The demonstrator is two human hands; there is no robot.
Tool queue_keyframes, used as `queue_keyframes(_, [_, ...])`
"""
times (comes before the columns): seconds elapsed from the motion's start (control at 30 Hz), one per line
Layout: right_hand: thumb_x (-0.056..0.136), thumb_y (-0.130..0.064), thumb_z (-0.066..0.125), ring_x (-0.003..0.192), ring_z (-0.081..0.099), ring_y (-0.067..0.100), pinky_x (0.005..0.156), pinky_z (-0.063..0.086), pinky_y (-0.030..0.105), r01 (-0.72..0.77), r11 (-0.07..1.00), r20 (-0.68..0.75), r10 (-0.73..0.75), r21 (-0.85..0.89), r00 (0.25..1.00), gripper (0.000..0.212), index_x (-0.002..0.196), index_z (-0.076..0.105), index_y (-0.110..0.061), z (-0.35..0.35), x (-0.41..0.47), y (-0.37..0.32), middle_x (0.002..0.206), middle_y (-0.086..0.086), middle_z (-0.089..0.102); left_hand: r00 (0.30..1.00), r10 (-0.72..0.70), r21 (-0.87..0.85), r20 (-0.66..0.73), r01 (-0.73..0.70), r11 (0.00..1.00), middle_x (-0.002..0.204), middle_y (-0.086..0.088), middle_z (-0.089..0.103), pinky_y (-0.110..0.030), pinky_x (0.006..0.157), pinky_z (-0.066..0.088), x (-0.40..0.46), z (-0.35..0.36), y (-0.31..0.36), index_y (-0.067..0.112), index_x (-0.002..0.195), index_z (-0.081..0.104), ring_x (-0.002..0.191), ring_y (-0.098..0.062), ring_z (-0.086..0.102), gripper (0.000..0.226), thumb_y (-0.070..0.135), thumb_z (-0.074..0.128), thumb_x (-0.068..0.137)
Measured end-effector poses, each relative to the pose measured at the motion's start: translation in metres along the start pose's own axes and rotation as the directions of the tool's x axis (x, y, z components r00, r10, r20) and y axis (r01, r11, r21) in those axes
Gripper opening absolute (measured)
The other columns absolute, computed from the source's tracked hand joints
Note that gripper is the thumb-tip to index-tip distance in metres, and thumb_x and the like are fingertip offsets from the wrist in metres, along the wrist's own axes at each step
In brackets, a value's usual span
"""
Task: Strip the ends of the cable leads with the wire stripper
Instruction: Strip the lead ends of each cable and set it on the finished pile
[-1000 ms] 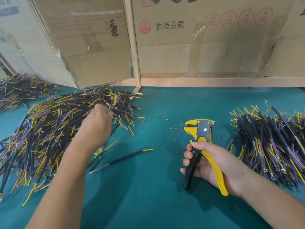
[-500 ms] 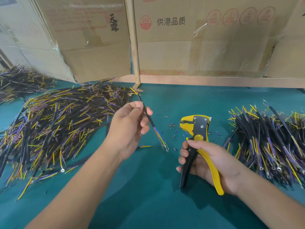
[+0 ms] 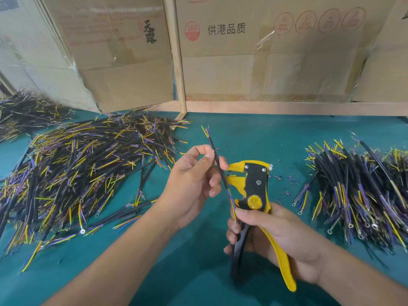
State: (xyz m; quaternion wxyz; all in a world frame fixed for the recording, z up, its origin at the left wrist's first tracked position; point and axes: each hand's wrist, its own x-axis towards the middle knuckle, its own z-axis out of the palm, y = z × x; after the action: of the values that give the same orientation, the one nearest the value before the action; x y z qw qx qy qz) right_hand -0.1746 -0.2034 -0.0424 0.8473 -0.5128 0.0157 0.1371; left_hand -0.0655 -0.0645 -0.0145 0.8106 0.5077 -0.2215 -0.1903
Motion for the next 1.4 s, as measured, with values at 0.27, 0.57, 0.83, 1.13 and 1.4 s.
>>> queue_keyframes(0.27, [0.082, -0.015, 0.072, 0.069, 0.06, 0.03, 0.073, 0.056, 0.05, -0.061, 0.993, -0.05, 0.067, 0.106, 0.997, 0.008, 0.081, 0.07, -0.008, 0.0, 0.002, -0.001, 0.078, 0.017, 0.057, 0.996, 0.091, 0.188, -0.025, -0.085, 0.979, 0.069, -0.001, 0.064, -0.019, 0.047, 0.036, 0.0, -0.002, 0.004, 0.012, 0.103, 0.058, 0.048, -0.011, 0.042, 0.013, 0.016, 0.045, 0.104])
queue_keyframes(0.57, [0.079, -0.016, 0.071, 0.067, 0.059, 0.03, 0.072, 0.056, 0.049, -0.102, 0.984, -0.068, 0.113, 0.147, 0.991, 0.013, 0.081, 0.07, -0.003, -0.001, 0.003, -0.003, 0.078, 0.018, 0.057, 0.985, 0.171, 0.087, 0.01, -0.172, 0.981, 0.065, -0.005, 0.051, -0.026, 0.063, 0.04, 0.001, -0.008, 0.01, 0.014, 0.09, 0.064, 0.061, -0.018, 0.047, 0.014, 0.018, 0.051, 0.093])
queue_keyframes(0.83, [0.078, -0.016, 0.07, 0.067, 0.058, 0.031, 0.072, 0.056, 0.05, -0.116, 0.98, -0.079, 0.129, 0.16, 0.988, 0.014, 0.082, 0.069, -0.002, -0.001, 0.005, -0.003, 0.079, 0.018, 0.056, 0.996, 0.09, 0.174, 0.003, -0.089, 0.981, 0.063, 0.0, 0.044, -0.02, 0.045, 0.015, 0.0, -0.011, 0.016, 0.019, 0.087, 0.064, 0.048, -0.015, 0.017, 0.022, 0.015, 0.048, 0.102])
queue_keyframes(1.13, [0.079, -0.016, 0.078, 0.067, 0.059, 0.029, 0.07, 0.057, 0.048, 0.055, 0.989, -0.155, -0.033, 0.14, 0.987, 0.014, 0.082, 0.068, -0.006, -0.008, 0.007, -0.007, 0.076, 0.016, 0.055, 0.986, 0.083, 0.504, 0.145, -0.146, 0.852, 0.056, 0.001, 0.041, -0.017, 0.042, 0.023, 0.001, -0.015, 0.008, 0.015, 0.089, 0.061, 0.044, -0.009, 0.024, 0.023, 0.022, 0.047, 0.105])
queue_keyframes(1.4, [0.077, -0.028, 0.078, 0.068, 0.059, 0.029, 0.071, 0.058, 0.047, 0.317, 0.948, -0.331, -0.29, 0.03, 0.898, 0.022, 0.08, 0.07, -0.008, -0.017, 0.01, -0.015, 0.073, 0.013, 0.056, 0.942, -0.06, 0.65, 0.33, -0.181, 0.738, 0.056, 0.005, 0.035, -0.02, 0.045, 0.024, -0.005, -0.012, -0.006, 0.015, 0.088, 0.059, 0.048, -0.011, 0.026, 0.03, 0.036, 0.045, 0.104])
